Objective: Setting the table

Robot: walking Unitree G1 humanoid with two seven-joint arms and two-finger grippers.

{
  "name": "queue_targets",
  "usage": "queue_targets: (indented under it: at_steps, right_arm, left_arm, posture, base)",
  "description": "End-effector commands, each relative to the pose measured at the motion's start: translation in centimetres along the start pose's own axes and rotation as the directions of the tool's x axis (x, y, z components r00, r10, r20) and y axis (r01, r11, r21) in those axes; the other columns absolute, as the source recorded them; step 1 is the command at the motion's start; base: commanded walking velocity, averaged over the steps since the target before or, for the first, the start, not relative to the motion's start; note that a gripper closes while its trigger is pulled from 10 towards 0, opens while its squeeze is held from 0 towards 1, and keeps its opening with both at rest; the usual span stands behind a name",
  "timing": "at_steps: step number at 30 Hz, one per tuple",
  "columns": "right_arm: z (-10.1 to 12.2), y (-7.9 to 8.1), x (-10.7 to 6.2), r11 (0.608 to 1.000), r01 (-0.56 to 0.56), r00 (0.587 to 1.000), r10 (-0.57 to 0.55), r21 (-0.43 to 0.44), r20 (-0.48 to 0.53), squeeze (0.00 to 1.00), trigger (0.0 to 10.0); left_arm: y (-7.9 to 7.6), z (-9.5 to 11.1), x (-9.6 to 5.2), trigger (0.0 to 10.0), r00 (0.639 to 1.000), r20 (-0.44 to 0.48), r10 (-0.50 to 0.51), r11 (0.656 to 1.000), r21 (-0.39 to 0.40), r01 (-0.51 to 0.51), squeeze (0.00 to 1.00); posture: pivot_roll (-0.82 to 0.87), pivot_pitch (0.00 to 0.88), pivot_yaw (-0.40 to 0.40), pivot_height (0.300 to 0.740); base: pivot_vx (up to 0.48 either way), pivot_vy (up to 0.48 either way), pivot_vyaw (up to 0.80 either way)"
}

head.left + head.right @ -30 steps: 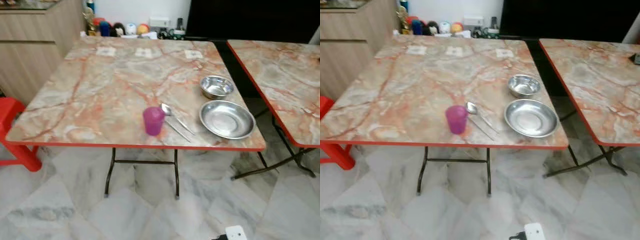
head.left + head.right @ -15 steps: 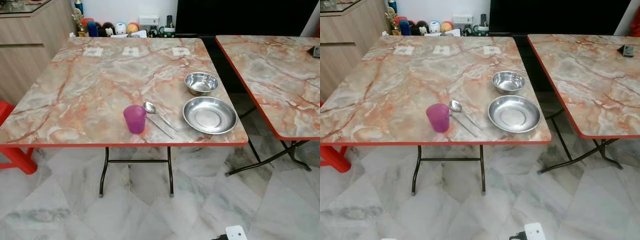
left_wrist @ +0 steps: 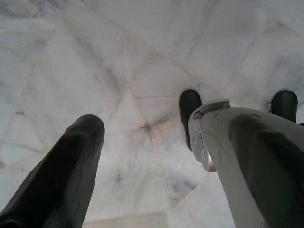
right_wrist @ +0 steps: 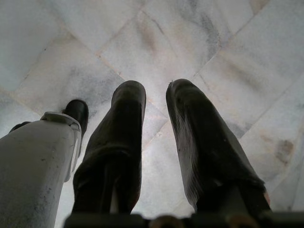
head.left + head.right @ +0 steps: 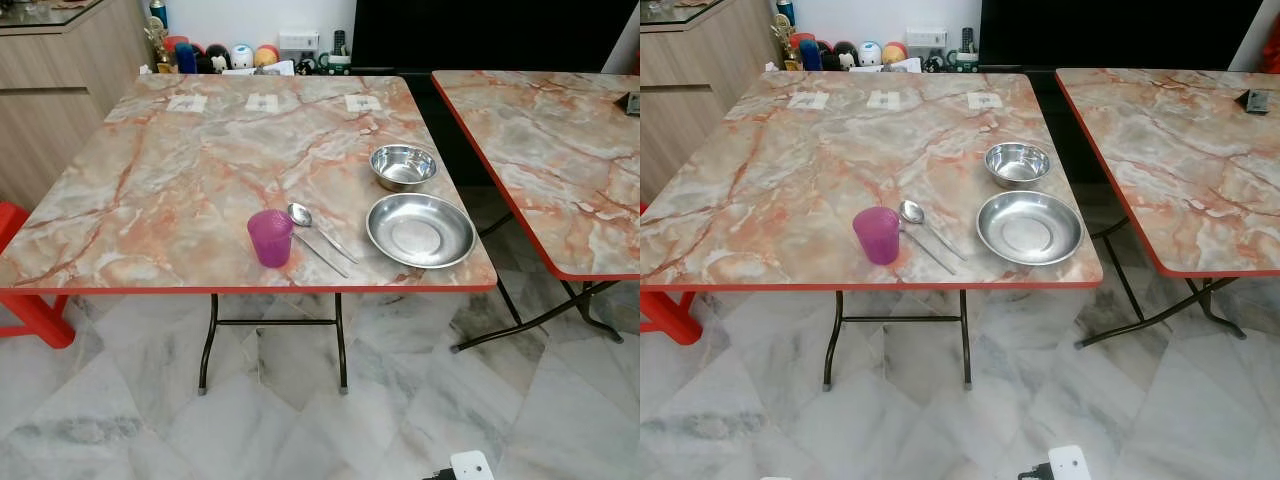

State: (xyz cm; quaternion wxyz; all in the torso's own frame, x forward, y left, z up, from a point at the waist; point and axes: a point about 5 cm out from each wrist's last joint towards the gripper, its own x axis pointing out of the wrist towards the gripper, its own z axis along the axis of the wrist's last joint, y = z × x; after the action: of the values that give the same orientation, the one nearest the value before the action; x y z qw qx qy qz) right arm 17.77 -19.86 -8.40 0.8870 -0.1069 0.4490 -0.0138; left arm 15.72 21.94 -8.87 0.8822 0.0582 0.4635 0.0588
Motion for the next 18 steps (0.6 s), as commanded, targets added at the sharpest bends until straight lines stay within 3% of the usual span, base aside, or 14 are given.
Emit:
queue_targets:
  at_steps: [1,18]
  right_arm:
    - [-0.11,5.04,-0.44,0.922,-0.084,0.996,0.088,0.377,0.005,0.0,10.0]
    - [-0.05,5.02,-0.44,0.92,-0.089,0.996,0.092,0.38,0.012,0.0,10.0]
  left_arm:
    - [-4.55,-5.05,-1.59,10.0,0.989,-0.12,-0.083,0.983,-0.172,0.062,0.0]
    - [-4.57,-4.62,-1.54,10.0,0.994,-0.076,-0.081,0.982,-0.179,0.067,0.0]
  posture:
    - [0.04,0.131,0.011,0.74]
    - [0.04,0.116,0.007,0.74]
  base:
    - [0.0,0.0,0.0]
    - [0.0,0.0,0.0]
